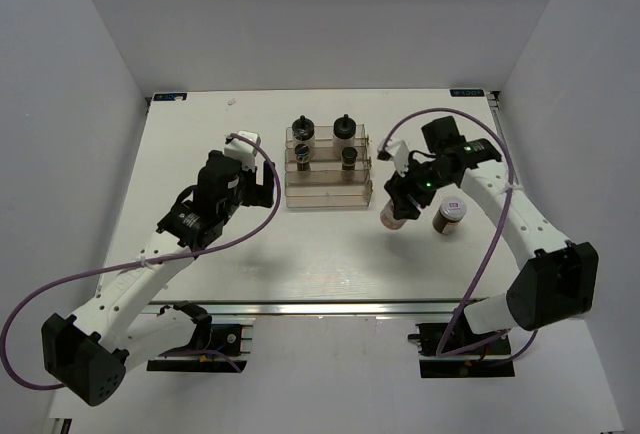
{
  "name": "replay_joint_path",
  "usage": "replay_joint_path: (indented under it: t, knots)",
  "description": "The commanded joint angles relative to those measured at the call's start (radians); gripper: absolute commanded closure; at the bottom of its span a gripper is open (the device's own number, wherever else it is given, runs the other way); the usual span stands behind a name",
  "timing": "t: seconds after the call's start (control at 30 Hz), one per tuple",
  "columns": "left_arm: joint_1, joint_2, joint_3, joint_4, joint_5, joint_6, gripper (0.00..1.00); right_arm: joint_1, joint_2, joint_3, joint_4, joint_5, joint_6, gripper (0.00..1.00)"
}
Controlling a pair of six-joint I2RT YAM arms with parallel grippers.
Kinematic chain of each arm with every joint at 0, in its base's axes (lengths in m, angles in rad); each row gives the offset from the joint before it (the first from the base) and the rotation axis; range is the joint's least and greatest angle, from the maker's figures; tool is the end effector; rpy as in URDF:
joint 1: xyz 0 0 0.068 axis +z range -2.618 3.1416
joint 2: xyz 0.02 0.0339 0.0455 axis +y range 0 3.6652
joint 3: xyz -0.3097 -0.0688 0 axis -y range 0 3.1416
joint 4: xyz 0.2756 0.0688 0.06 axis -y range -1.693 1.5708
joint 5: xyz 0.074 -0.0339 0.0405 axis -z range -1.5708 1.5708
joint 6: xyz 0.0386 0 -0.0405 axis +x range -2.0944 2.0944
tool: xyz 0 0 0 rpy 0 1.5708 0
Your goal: Organize the condiment bottles
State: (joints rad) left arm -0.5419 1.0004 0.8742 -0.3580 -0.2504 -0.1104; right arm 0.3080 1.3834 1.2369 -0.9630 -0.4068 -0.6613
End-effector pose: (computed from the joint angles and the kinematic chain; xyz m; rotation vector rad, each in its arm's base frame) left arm 0.2040 -0.1116 0.3471 0.2847 2.0221 -0.1512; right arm 0.2740 0.1032 0.3389 -1.3173 2.2327 0.4189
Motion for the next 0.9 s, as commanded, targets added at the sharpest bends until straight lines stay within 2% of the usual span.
replay_joint_path:
  t: [0.0,0.2,0.37,0.6,0.73,0.87]
  knots:
    - [-0.003,-0.034,-0.009,0.019,-0.026,0.011,0.02,0.110,0.046,0.120,0.061,-0.044,0.107,1.00]
    - [-0.003,-0.043,-0.014,0.021,-0.050,0.015,0.02,0.249,0.211,0.347,0.096,0.003,0.169,1.00]
    - [-0.003,-0.045,-0.015,0.021,-0.069,0.018,0.02,0.308,0.367,0.565,0.089,0.011,0.189,1.00]
    - [-0.003,-0.059,-0.018,0.021,-0.112,0.020,0.02,0.358,0.589,0.787,0.148,0.078,0.219,1.00]
    - [-0.003,-0.065,-0.018,0.021,-0.121,0.023,0.02,0.365,0.683,0.884,0.156,0.092,0.239,1.00]
    - [-0.003,-0.069,-0.018,0.021,-0.119,0.025,0.02,0.378,0.713,0.885,0.205,0.098,0.255,1.00]
